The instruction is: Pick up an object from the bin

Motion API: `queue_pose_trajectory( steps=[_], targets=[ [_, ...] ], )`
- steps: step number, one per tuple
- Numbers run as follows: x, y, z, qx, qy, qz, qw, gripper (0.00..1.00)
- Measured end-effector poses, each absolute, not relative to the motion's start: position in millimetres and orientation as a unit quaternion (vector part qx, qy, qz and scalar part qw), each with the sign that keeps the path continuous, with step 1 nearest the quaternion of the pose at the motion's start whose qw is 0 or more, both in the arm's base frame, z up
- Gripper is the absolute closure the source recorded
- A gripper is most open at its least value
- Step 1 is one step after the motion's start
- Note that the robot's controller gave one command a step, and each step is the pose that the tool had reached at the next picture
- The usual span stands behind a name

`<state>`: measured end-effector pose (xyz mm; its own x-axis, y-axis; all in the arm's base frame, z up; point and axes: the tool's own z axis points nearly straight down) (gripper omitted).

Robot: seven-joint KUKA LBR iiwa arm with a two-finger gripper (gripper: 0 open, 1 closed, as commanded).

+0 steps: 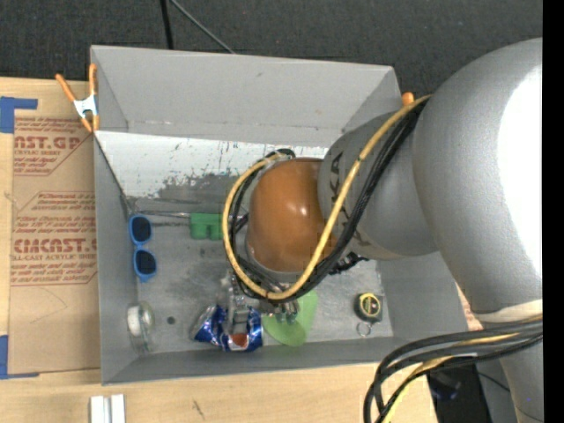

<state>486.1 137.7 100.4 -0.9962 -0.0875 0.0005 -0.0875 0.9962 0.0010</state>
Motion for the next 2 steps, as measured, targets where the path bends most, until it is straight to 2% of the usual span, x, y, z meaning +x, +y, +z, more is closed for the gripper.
queue_pose_trajectory(
  steps=[1,2],
  targets=[
    [522.5,121,198,0.037,-0.999,-0.001,-0.005,1.00],
    [564.1,72,299,0.051,-0.999,0.000,-0.007,1.00]
  ],
)
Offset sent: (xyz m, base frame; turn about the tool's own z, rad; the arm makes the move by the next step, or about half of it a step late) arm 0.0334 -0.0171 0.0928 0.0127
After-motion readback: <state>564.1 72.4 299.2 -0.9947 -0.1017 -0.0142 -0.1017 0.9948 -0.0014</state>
